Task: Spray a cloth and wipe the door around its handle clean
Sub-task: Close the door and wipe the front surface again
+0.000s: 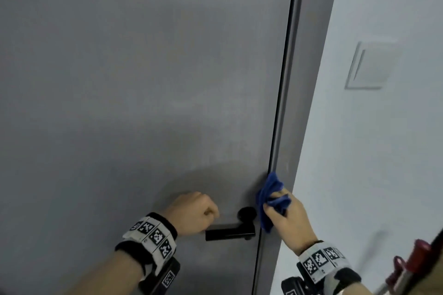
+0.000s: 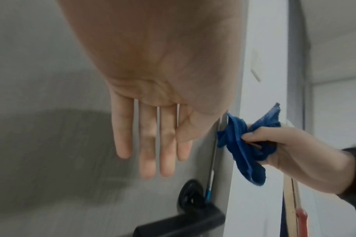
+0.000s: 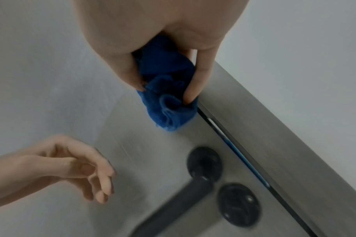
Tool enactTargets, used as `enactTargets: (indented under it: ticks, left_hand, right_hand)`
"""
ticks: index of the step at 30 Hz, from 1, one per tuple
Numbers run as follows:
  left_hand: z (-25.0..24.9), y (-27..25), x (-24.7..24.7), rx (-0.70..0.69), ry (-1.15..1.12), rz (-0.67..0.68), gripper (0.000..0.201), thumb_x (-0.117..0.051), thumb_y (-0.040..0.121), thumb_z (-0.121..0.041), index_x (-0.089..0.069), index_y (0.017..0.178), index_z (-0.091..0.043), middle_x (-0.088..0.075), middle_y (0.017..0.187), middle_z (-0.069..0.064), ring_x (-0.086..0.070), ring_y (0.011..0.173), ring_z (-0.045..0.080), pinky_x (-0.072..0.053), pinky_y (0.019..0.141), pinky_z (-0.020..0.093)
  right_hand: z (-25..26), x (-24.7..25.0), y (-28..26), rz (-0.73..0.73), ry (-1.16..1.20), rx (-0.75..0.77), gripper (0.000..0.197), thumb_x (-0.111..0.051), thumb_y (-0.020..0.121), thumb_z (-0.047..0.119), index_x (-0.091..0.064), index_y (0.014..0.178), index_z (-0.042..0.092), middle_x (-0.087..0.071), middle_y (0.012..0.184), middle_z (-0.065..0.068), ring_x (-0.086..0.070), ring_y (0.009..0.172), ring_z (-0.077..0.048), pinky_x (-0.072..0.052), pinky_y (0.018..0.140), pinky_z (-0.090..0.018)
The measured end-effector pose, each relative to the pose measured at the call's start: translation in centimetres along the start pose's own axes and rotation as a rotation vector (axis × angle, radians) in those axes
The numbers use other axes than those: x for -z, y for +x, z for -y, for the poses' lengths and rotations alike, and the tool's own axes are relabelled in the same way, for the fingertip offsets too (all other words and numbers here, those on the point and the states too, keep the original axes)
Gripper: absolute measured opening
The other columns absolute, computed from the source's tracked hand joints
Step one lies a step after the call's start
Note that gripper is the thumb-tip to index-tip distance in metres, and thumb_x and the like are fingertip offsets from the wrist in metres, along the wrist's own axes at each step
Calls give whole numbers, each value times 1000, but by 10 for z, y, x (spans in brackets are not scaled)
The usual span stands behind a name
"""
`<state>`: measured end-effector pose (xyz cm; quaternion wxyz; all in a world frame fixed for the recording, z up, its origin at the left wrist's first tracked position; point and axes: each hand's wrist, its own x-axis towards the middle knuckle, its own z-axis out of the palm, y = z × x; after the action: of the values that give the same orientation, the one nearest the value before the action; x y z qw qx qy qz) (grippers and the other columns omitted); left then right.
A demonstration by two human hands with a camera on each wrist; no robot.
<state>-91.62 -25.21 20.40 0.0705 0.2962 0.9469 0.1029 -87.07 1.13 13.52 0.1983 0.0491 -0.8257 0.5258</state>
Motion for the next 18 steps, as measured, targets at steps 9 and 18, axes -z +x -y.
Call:
enactTargets:
  ticks: [9, 18]
  left_hand:
    - [-7, -66, 105, 100, -431, -46, 24, -55, 88, -10, -74, 100, -20, -77, 90, -3, -65, 66, -3, -54, 77, 22]
    - [-12, -104, 100, 94, -537, -139, 29, -62, 91, -34, -69, 119, -25, -74, 113, -3, -69, 89, 6, -54, 94, 31]
  right_hand:
    - [151, 19, 8, 104, 40, -104, 26, -69, 89, -4, -53, 93, 16, -55, 102, -7, -62, 95, -22, -52, 83, -20]
    - [177, 0, -31, 74, 21, -157, 11, -69, 93, 3, -71, 92, 14, -64, 98, -9, -66, 85, -11, -50, 83, -27]
